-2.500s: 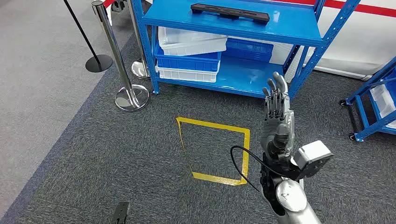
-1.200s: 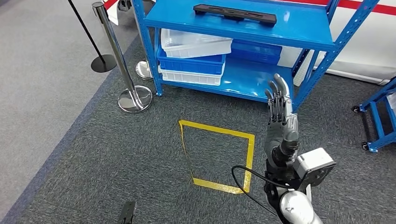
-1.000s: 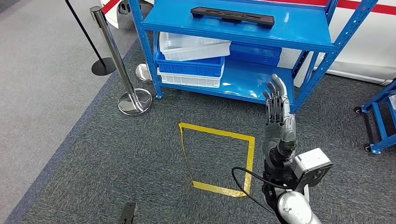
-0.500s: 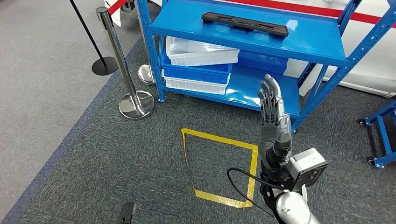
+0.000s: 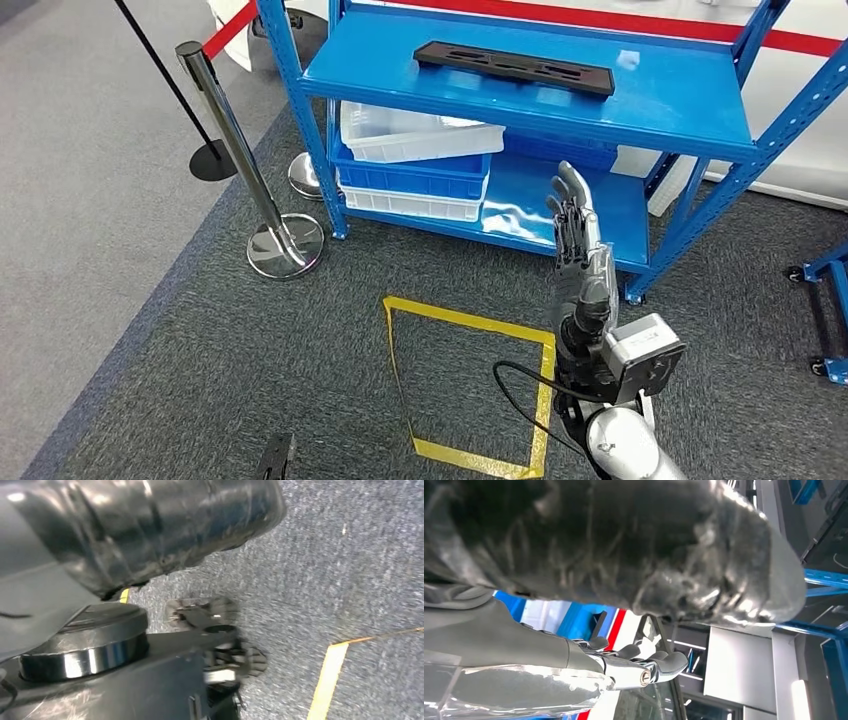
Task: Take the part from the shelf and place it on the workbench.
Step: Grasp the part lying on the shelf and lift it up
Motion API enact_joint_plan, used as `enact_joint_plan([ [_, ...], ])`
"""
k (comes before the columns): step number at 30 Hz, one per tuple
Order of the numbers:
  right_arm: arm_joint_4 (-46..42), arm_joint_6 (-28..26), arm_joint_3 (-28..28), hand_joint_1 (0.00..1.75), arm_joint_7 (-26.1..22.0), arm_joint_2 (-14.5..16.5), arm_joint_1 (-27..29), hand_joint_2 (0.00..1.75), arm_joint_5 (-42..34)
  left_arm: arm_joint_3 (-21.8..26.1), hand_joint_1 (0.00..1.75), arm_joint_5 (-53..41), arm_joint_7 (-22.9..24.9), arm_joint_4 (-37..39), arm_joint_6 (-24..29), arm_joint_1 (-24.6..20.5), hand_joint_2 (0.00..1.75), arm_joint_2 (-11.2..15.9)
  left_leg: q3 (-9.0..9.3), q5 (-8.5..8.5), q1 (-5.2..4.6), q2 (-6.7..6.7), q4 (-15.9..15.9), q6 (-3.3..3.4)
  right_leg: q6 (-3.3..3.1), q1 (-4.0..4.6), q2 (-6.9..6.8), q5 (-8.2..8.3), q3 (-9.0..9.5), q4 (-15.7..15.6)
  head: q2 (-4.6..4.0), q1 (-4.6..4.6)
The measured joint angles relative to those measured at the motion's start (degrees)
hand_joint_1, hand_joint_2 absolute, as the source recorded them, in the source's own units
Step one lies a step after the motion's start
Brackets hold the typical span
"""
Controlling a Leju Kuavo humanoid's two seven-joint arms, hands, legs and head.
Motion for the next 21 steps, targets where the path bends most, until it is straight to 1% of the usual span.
enact_joint_plan([
  [1,0.08,0.0,0.12,0.0,0.0,0.0,0.0,0.0,0.01,0.0,0.0,0.07,-0.01,0.01,-0.07,0.18,0.0,0.02,-1.94,-1.9,0.0,0.05,0.79,-0.04,0.01,-0.01,0.05,-0.76,1.18,-0.16,0.0,0.0],
  [2,0.17,0.0,0.23,0.0,0.0,0.0,0.0,0.0,0.01,0.0,0.0,0.1,-0.01,0.02,-0.15,0.35,0.0,0.07,-3.22,-3.0,-0.01,0.09,0.16,0.03,0.04,-0.02,0.11,-1.6,2.41,-0.26,0.0,-0.02],
  [3,0.26,0.0,0.33,0.0,0.0,0.0,-0.02,0.0,0.01,0.0,0.0,0.13,-0.02,0.03,-0.25,0.48,0.0,0.13,-3.9,-2.67,-0.06,0.11,-1.71,0.22,0.09,-0.02,0.16,-2.49,3.68,-0.31,0.0,-0.02],
  [4,0.36,0.0,0.43,0.0,0.0,0.0,-0.05,0.0,0.01,0.0,0.0,0.16,-0.03,0.05,-0.35,0.58,0.0,0.22,-4.16,-0.15,-0.18,0.12,-4.72,0.58,0.19,-0.01,0.19,-3.43,4.96,-0.35,0.0,-0.02],
  [5,0.48,0.0,0.51,0.0,-0.01,0.0,-0.11,0.0,0.01,-0.01,0.0,0.19,-0.04,0.13,-0.45,0.72,0.0,0.34,-4.27,3.94,-0.44,0.13,-8.18,1.02,0.33,0.06,0.24,-4.33,6.08,-0.32,0.0,-0.02],
  [6,0.69,0.0,0.67,0.0,-0.01,0.01,-0.19,0.0,0.01,-0.04,0.0,0.22,-0.05,0.25,-0.53,0.83,0.0,0.45,-4.39,7.29,-0.74,0.08,-11.02,1.5,0.59,0.16,0.37,-5.29,6.96,-0.29,0.0,-0.05],
  [7,0.93,-0.01,0.84,0.0,0.01,0.01,-0.3,0.0,-0.01,-0.09,0.0,0.26,-0.05,0.37,-0.6,1.02,0.0,0.54,-4.29,10.07,-1.01,-0.04,-12.94,1.97,0.91,0.32,0.49,-6.24,7.77,-0.32,0.0,0.0],
  [8,1.15,-0.02,0.99,0.0,0.0,0.01,-0.37,0.0,-0.02,-0.15,0.0,0.27,-0.04,0.49,-0.65,1.24,0.0,0.6,-4.08,11.61,-1.15,-0.24,-13.82,2.34,1.25,0.5,0.62,-6.77,8.49,0.13,0.0,0.03],
  [9,1.32,-0.02,1.14,0.0,-0.02,0.01,-0.43,0.0,-0.03,-0.21,0.0,0.26,-0.01,0.56,-0.69,1.3,0.0,0.63,-3.36,11.31,-1.1,-0.42,-13.92,2.68,1.62,0.65,0.73,-6.67,8.73,1.34,0.0,0.18],
  [10,1.42,-0.03,1.22,0.0,-0.02,0.01,-0.49,0.0,-0.04,-0.25,0.0,0.25,0.03,0.6,-0.72,1.28,0.0,0.64,-2.35,11.39,-0.96,-0.52,-14.08,2.97,1.92,0.68,0.67,-6.07,8.4,3.53,0.0,0.35],
  [11,1.47,-0.04,1.28,0.0,-0.05,0.0,-0.55,0.0,-0.04,-0.27,0.0,0.22,0.04,0.63,-0.74,1.1,0.0,0.65,-1.39,11.07,-0.87,-0.58,-14.28,3.21,2.23,0.63,0.6,-5.46,7.39,6.54,0.0,0.42],
  [12,1.52,-0.05,1.34,0.0,-0.08,0.0,-0.68,0.0,-0.05,-0.3,0.0,0.19,0.05,0.65,-0.75,0.82,0.0,0.68,-0.44,10.21,-0.84,-0.58,-14.42,3.51,2.51,0.55,0.51,-5.43,5.56,9.76,0.0,0.53],
  [13,1.56,-0.05,1.39,0.0,-0.08,0.0,-0.78,0.0,-0.06,-0.33,0.0,0.16,0.04,0.66,-0.77,0.6,0.0,0.7,0.28,9.72,-0.86,-0.61,-14.56,3.74,2.76,0.44,0.41,-6.37,3.47,12.7,0.0,0.54],
  [14,1.6,-0.05,1.47,0.0,-0.11,0.01,-0.83,0.0,-0.11,-0.37,0.0,0.15,0.06,0.67,-0.77,0.51,0.0,0.74,0.93,9.1,-0.91,-0.64,-14.57,3.9,2.97,0.39,0.38,-8.13,1.4,14.94,0.0,0.56],
  [15,1.63,-0.03,1.55,0.0,-0.13,0.01,-0.83,0.0,-0.17,-0.4,0.0,0.14,0.1,0.68,-0.75,0.51,0.0,0.79,1.59,8.48,-0.92,-0.67,-14.57,4.05,3.11,0.35,0.37,-10.2,-0.52,16.39,0.0,0.61],
  [16,1.68,-0.02,1.61,0.0,-0.15,0.02,-0.79,0.0,-0.24,-0.44,0.0,0.13,0.16,0.68,-0.74,0.59,0.0,0.81,2.31,7.8,-0.93,-0.71,-14.57,4.07,3.21,0.28,0.37,-11.97,-2.01,16.87,0.0,0.66],
  [17,1.75,-0.02,1.65,0.0,-0.16,0.02,-0.75,0.0,-0.34,-0.52,0.0,0.12,0.25,0.69,-0.72,0.72,0.0,0.83,3.15,7.05,-0.94,-0.77,-14.57,4.07,3.2,0.22,0.36,-12.94,-2.98,16.17,0.0,0.68],
  [18,1.82,-0.02,1.65,0.0,-0.19,0.02,-0.73,0.0,-0.4,-0.64,0.0,0.09,0.32,0.69,-0.69,0.82,0.0,0.84,4.11,6.22,-0.94,-0.84,-14.56,4.04,3.13,0.18,0.36,-12.48,-3.48,14.32,0.0,0.72],
  [19,1.9,-0.02,1.65,0.0,-0.2,0.01,-0.72,0.0,-0.46,-0.78,0.0,0.07,0.38,0.7,-0.66,0.89,0.0,0.84,5.15,5.32,-0.94,-0.89,-14.56,3.95,2.93,0.17,0.36,-10.14,-3.69,11.56,0.0,0.77],
  [20,2.02,-0.01,1.66,0.0,-0.22,-0.01,-0.63,0.0,-0.58,-0.94,0.0,0.06,0.46,0.74,-0.62,0.95,0.0,0.83,6.17,4.4,-0.96,-0.91,-14.49,3.8,2.65,0.21,0.37,-6.12,-3.97,8.33,0.0,0.8],
  [21,2.17,-0.01,1.68,0.0,-0.25,-0.04,-0.51,0.0,-0.71,-1.09,0.0,0.05,0.53,0.8,-0.59,0.96,0.0,0.82,6.94,3.58,-1.0,-0.97,-14.42,3.61,2.38,0.39,0.37,-2.81,-4.18,5.69,0.0,0.82],
])
